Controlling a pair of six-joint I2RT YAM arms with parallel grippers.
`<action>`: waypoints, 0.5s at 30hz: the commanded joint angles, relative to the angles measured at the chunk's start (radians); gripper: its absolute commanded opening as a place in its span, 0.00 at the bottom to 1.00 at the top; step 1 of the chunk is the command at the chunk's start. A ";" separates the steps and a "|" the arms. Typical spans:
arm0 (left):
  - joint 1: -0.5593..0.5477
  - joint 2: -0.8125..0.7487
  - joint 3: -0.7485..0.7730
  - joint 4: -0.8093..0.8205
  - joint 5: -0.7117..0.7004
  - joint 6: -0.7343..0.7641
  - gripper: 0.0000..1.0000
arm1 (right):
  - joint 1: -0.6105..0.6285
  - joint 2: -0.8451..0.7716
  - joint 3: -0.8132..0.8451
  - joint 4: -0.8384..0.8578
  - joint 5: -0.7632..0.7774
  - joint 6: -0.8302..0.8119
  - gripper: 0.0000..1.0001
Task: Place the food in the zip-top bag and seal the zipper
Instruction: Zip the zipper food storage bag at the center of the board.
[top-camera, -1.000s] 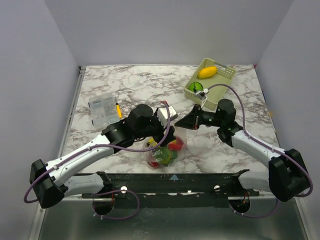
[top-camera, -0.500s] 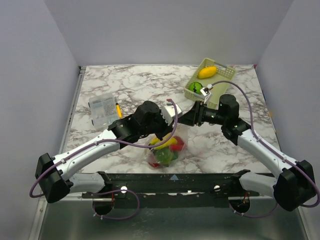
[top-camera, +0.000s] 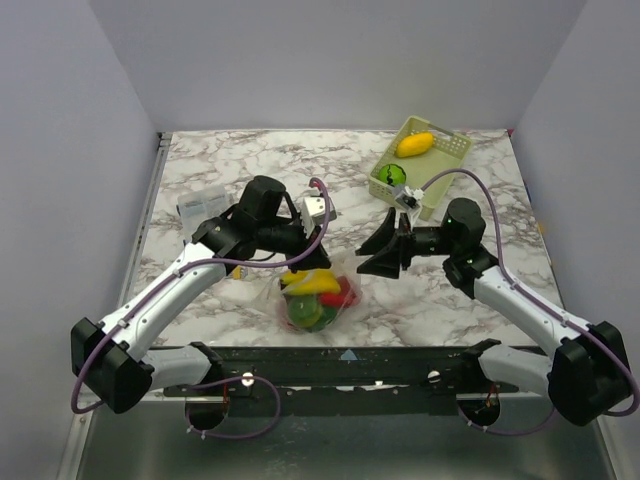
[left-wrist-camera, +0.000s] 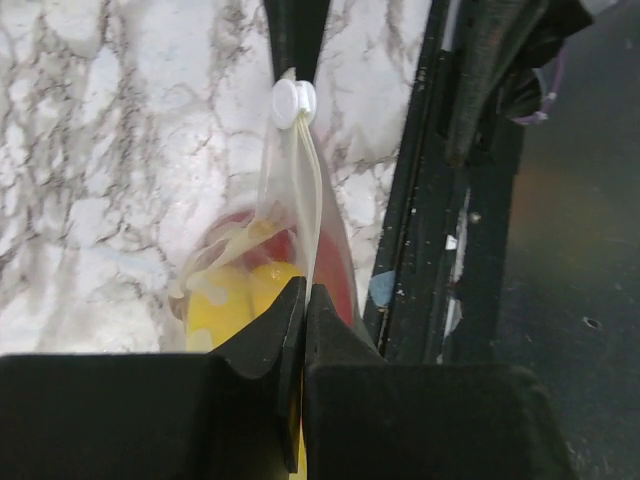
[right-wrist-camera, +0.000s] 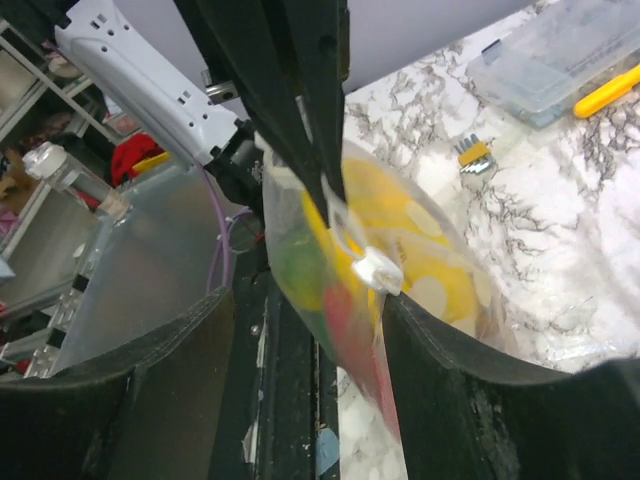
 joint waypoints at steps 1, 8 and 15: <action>0.011 0.014 0.020 -0.014 0.226 0.010 0.00 | 0.004 0.001 0.076 -0.136 -0.046 -0.194 0.61; 0.012 0.027 0.007 -0.016 0.241 0.007 0.00 | 0.004 -0.029 0.043 -0.137 0.016 -0.209 0.46; 0.012 0.025 0.002 -0.010 0.249 0.007 0.00 | 0.008 -0.080 0.077 -0.276 0.147 -0.349 0.59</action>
